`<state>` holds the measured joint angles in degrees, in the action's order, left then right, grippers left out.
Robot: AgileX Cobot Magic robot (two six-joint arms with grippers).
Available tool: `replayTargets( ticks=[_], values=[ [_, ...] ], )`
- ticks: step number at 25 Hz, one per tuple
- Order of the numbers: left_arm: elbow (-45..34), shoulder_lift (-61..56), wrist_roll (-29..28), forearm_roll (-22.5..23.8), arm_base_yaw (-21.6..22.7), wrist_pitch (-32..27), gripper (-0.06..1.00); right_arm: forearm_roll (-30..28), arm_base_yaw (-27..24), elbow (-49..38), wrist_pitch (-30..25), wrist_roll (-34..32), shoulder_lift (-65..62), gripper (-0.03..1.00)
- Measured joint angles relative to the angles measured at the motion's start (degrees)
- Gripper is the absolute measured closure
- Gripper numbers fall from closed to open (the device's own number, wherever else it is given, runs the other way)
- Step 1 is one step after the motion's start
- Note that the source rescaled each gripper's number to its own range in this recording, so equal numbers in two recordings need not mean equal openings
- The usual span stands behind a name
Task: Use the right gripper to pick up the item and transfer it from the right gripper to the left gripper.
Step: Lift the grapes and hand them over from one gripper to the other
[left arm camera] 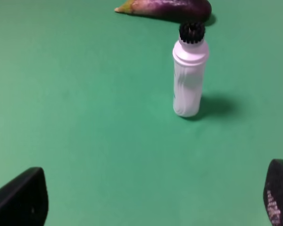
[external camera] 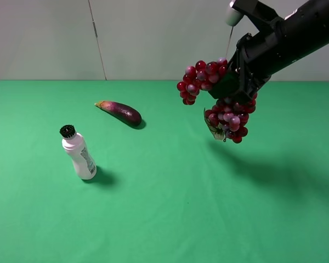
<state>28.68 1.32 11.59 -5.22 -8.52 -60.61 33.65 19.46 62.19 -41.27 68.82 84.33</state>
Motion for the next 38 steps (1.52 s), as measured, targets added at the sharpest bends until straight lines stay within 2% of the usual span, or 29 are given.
replayTargets(
  ticks=[3,6,9,13,15,18,19,22,25,28,33,38],
  values=[
    [0.6,5.6,4.4,-0.8,0.0,3.3,-0.02,-0.4,0.0,1.3,-2.3,0.3,0.0,0.94],
    [0.7,13.3,12.7,-6.5,0.0,11.9,-0.02,-0.7,0.0,3.4,-4.4,0.5,0.0,0.94],
    [0.8,22.3,25.4,-17.7,0.0,21.9,-0.02,-1.0,0.0,4.8,-5.8,0.5,0.0,0.94],
    [2.4,37.6,45.3,-35.9,0.0,28.2,-0.02,-1.7,0.0,5.3,-6.5,0.5,-0.1,0.94],
    [4.2,45.0,57.5,-46.6,0.0,27.8,-0.02,-2.0,0.0,5.3,-7.0,0.5,-0.1,0.94],
    [7.5,55.5,74.9,-60.3,0.0,22.2,-0.01,-2.5,0.0,5.3,-7.3,0.5,-0.1,0.94],
    [8.8,58.8,80.5,-64.2,0.0,19.2,-0.01,-2.6,0.0,5.3,-7.4,0.5,-0.1,0.94],
    [12.6,67.2,92.8,-72.4,0.0,10.5,-0.01,-2.7,0.0,5.3,-8.0,0.5,-0.1,0.94],
    [16.0,74.1,101.5,-76.8,-0.1,2.7,-0.01,-2.8,0.0,5.3,-8.7,0.5,-0.1,0.94],
    [19.0,79.7,106.0,-77.8,-1.6,-1.1,-0.01,-2.8,0.0,5.3,-8.9,0.6,-0.1,0.94],
    [23.0,85.2,109.0,-77.9,-6.1,-1.5,-0.01,-2.8,0.0,5.3,-9.1,0.8,-0.1,0.94],
    [24.5,87.2,111.6,-76.9,-10.2,2.7,-0.01,-2.9,0.0,5.3,-9.2,0.8,-0.1,0.94]
  ],
)
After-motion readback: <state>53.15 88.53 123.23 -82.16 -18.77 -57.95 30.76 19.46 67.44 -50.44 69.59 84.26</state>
